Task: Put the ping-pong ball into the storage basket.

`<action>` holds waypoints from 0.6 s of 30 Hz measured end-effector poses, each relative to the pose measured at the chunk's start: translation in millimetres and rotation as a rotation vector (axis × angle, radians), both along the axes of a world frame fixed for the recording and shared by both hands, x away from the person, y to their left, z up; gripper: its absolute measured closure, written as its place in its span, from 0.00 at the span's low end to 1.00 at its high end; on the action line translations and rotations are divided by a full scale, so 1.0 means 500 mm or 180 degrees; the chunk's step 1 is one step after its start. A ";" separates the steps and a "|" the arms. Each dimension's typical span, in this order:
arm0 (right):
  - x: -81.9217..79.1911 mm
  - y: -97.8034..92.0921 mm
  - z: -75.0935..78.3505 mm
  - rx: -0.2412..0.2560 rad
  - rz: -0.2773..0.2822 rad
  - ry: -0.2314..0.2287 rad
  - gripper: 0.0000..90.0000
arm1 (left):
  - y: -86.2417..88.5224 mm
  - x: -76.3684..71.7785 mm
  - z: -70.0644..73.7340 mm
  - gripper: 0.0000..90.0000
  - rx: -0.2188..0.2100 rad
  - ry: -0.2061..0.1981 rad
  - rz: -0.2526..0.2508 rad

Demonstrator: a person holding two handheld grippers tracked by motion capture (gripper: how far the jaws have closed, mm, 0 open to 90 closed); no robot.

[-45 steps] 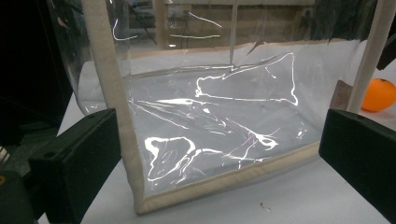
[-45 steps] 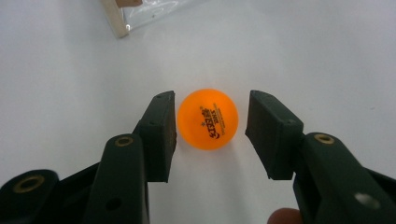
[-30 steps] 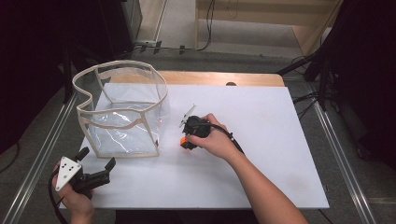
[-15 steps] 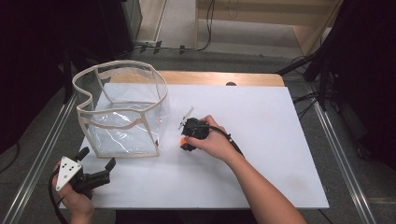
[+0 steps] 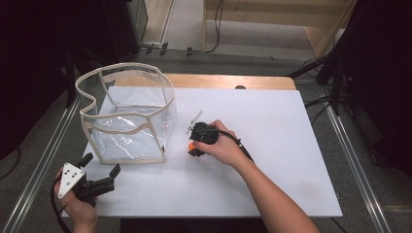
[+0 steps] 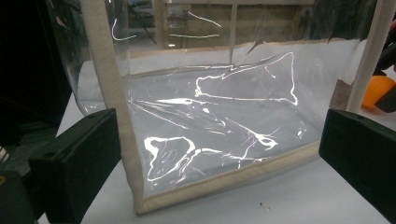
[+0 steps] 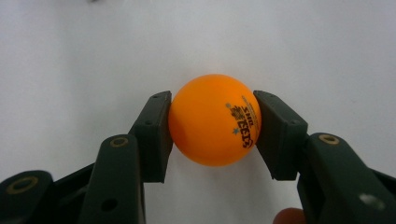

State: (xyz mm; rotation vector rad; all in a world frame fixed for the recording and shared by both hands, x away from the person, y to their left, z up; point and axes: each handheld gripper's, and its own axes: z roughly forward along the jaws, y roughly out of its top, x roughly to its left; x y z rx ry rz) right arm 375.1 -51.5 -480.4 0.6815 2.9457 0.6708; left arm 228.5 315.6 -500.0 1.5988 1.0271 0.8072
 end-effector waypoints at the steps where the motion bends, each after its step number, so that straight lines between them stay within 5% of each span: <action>1: 0.000 -0.001 0.004 0.0021 -0.0013 0.0011 0.53 | 0.000 0.000 0.000 0.00 0.0002 0.0002 0.0002; 18: 0.007 -0.023 0.054 0.0206 -0.0015 0.0015 0.53 | -0.001 0.000 0.000 0.00 0.0014 0.0004 -0.0001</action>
